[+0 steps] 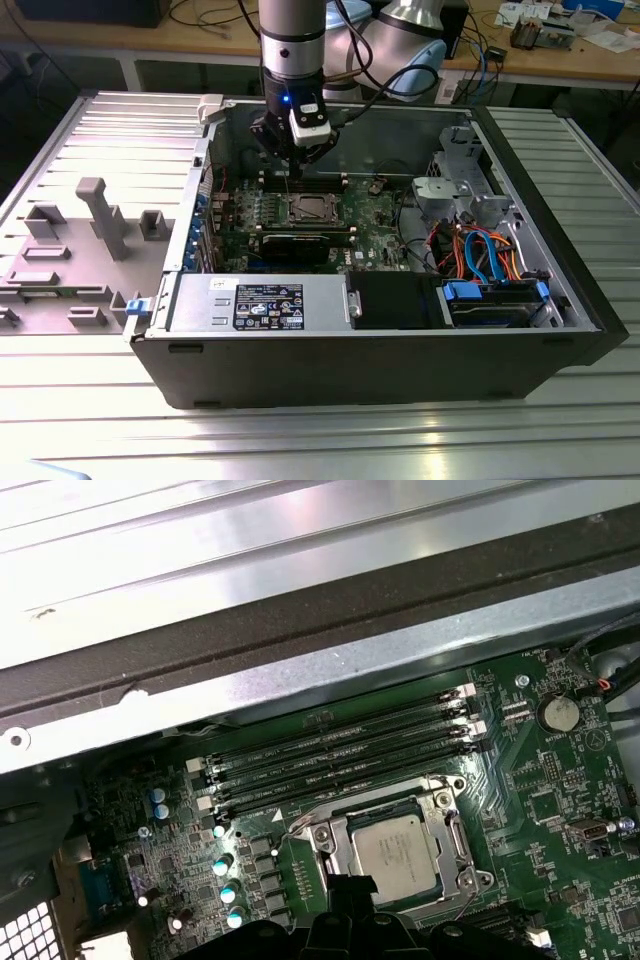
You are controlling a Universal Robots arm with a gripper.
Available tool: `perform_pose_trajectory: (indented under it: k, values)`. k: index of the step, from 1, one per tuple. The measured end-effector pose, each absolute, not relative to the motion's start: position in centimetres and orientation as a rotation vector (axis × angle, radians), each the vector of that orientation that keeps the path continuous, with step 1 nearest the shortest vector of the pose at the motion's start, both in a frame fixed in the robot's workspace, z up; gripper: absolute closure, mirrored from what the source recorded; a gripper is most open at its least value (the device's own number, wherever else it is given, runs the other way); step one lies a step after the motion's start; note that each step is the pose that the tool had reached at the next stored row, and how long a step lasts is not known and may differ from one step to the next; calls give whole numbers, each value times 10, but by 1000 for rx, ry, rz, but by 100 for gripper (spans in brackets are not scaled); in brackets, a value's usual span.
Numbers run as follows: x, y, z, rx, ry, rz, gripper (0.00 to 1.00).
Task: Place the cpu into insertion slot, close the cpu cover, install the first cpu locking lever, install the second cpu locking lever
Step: 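Install the first cpu locking lever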
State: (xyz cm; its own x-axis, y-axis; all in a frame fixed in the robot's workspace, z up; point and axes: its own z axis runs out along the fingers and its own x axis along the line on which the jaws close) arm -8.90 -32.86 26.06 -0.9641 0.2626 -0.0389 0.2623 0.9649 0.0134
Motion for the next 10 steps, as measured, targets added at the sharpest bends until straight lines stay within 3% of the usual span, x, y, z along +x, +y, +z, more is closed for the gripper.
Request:
perform_pose_trajectory:
  k: [10]
  values:
    - [-89,-329,260,262,3091,15,89]
